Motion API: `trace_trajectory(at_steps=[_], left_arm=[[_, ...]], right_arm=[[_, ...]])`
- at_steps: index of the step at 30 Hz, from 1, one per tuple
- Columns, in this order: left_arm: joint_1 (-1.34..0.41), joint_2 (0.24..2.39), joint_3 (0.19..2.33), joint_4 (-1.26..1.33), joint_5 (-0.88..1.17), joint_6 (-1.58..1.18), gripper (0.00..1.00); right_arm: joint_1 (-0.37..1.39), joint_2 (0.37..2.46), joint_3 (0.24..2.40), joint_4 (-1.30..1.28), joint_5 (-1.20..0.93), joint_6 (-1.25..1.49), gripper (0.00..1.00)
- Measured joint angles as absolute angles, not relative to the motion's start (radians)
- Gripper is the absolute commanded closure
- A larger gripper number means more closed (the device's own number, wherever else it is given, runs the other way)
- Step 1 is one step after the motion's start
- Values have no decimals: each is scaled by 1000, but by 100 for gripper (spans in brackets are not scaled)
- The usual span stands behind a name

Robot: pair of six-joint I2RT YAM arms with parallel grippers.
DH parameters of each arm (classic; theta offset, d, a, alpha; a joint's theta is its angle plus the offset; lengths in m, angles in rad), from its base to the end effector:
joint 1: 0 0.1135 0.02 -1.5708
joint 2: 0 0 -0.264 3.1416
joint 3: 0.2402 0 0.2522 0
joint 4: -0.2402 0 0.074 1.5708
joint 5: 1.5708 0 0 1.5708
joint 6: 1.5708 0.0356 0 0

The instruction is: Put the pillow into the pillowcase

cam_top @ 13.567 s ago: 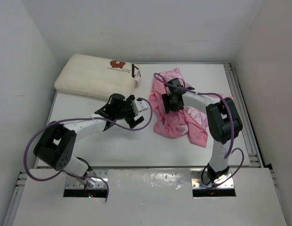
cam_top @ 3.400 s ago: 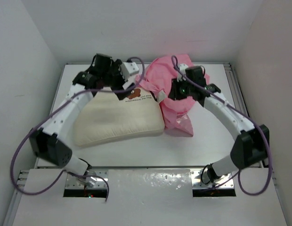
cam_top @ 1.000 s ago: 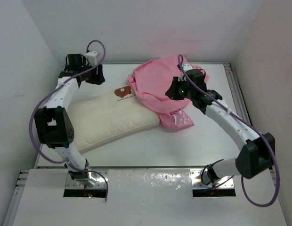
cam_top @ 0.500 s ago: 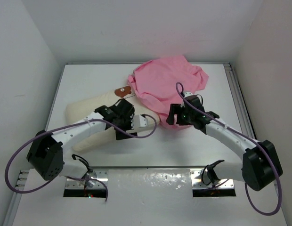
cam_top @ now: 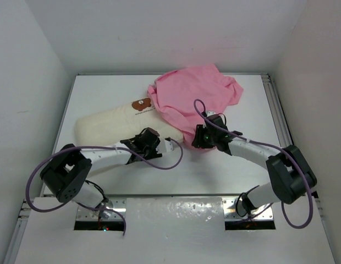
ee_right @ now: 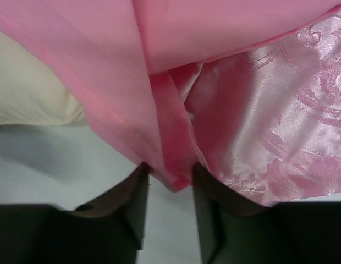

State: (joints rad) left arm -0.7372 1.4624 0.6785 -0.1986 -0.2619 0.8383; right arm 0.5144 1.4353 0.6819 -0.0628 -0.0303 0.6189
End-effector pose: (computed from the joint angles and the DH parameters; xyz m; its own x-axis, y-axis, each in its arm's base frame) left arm 0.2042 -0.1729 0.1553 -0.0082 0.9775 -0.2110 0.8210 0.1270 0.5566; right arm 0.2425 0.1383 0.1714 -0.8124 0.2070 -0.5451 -0.0473 0.9084 0.4154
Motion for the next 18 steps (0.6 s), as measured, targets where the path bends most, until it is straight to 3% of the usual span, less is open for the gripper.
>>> trace_trajectory(at_steps=[2, 4, 6, 12, 18], left_arm=[[-718, 1469, 684, -172, -270, 832, 70], [-706, 1480, 707, -180, -266, 824, 100], [-703, 1497, 742, -198, -265, 802, 100], [-663, 1537, 854, -313, -208, 739, 100], [-580, 1569, 1168, -562, -108, 669, 100]], right_arm=[[515, 1463, 685, -48, -33, 625, 79], [515, 1482, 687, -40, -32, 629, 94], [515, 1485, 690, -36, -28, 628, 100], [515, 1485, 731, -45, -14, 605, 100], [516, 1444, 799, -115, 55, 521, 100]])
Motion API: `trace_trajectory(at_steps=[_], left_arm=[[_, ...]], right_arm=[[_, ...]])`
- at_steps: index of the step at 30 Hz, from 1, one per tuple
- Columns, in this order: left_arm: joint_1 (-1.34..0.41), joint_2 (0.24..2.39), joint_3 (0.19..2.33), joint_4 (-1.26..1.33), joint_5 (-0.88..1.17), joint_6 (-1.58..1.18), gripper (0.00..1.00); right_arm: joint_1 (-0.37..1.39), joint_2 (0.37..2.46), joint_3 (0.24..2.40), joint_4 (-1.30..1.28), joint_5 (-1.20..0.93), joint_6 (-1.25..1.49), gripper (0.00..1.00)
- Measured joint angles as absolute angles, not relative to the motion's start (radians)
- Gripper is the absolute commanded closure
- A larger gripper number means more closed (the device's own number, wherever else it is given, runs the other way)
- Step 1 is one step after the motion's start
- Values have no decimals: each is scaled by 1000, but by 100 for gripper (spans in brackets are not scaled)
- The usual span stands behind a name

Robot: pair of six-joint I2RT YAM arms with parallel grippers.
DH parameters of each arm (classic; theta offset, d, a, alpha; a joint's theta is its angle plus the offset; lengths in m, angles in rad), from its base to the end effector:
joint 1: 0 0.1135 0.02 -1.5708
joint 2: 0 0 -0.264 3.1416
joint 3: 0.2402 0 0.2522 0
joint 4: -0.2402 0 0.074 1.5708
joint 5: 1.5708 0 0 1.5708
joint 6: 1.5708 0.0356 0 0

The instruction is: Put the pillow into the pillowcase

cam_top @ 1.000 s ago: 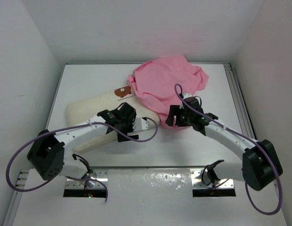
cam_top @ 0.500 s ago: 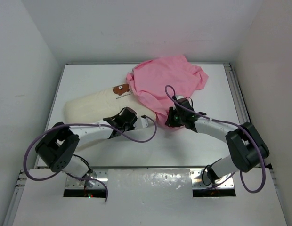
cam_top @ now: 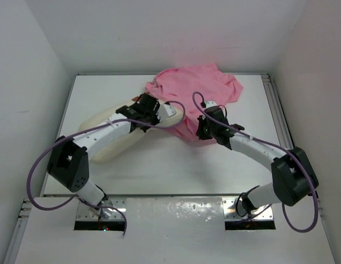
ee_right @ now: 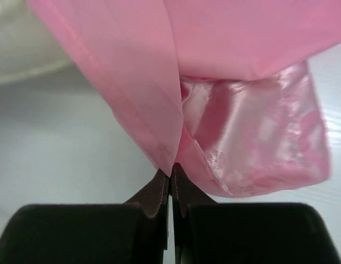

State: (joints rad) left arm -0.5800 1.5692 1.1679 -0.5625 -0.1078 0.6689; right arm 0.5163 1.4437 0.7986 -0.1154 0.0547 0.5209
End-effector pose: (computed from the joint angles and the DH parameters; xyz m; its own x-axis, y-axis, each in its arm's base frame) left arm 0.2789 -0.1781 0.2472 -0.2329 0.8897 -0.3927 0.8132 0.3996 0.4230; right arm 0.2599 0.1453 0.2005 -0.7481 0.1467 -0.6472 -0.0993 0.9395 0.3279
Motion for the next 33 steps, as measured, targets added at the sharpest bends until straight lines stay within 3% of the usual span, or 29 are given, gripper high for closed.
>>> trace_trajectory(at_steps=[5, 16, 25, 27, 29, 30, 32, 33], left_arm=[[-583, 1571, 1328, -643, -89, 655, 100], [-673, 1668, 1293, -648, -154, 731, 100], [-611, 1772, 1436, -628, -30, 577, 100], [-608, 1771, 1436, -618, -3, 559, 97], [-614, 1771, 1430, -610, 4, 553, 74], [-618, 1771, 1430, -612, 12, 550, 56], [-630, 1771, 1429, -624, 38, 545, 44], [-634, 1771, 1429, -633, 59, 540, 36]], right_arm=[[540, 1396, 874, -178, 132, 430, 100], [702, 1306, 957, -279, 236, 290, 100], [719, 1166, 822, -192, 73, 354, 98], [717, 1164, 789, -164, 29, 378, 82], [710, 1183, 785, -159, -18, 403, 44], [704, 1199, 790, -157, -44, 408, 32], [687, 1224, 801, -156, -85, 421, 8], [670, 1227, 801, -149, -103, 427, 2]])
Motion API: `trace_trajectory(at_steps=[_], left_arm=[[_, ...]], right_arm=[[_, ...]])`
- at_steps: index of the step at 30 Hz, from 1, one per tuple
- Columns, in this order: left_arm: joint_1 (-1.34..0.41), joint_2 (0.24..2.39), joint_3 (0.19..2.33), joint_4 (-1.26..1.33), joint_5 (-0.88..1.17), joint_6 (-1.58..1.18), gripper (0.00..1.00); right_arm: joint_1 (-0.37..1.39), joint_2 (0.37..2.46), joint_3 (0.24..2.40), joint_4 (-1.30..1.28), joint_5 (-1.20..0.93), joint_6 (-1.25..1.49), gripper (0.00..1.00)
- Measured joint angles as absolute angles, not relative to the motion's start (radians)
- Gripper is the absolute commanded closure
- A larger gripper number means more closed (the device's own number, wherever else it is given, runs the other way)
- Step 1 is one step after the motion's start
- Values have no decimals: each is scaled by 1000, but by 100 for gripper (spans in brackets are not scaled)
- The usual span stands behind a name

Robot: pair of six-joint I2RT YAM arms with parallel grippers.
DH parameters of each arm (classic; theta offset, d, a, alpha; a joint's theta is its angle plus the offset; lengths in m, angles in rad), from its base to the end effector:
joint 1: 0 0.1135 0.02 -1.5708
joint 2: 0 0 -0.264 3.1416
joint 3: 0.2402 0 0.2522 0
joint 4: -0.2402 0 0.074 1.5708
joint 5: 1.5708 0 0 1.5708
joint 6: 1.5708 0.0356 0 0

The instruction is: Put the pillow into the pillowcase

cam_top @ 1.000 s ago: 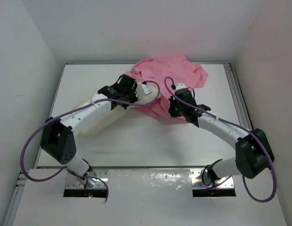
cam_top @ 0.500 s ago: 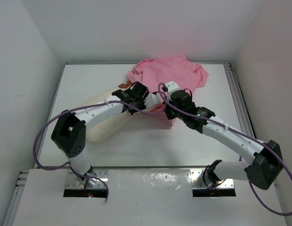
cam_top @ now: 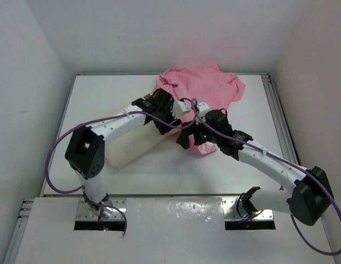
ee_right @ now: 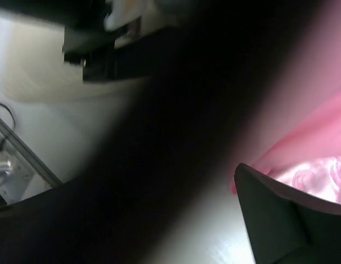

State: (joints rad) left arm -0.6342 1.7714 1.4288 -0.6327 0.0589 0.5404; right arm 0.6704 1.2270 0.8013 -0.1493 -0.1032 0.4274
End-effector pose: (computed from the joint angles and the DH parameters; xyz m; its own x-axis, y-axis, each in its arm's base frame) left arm 0.3088 -0.2298 0.2557 -0.2538 0.8243 -0.5061 0.8731 0.4204 0.2468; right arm 0.2098 0.1711 0.2560 -0.6720 -0.0067 -0.7405 -0.4474 0.8005 0.3988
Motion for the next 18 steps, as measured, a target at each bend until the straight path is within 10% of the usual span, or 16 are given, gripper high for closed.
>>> trace_trajectory(at_steps=[8, 18], left_arm=[[-546, 1765, 1598, -794, 371, 588, 24], [-250, 1745, 1665, -673, 370, 402, 19]], right_arm=[[465, 1132, 726, -65, -125, 603, 1], [394, 1594, 884, -35, -49, 991, 1]])
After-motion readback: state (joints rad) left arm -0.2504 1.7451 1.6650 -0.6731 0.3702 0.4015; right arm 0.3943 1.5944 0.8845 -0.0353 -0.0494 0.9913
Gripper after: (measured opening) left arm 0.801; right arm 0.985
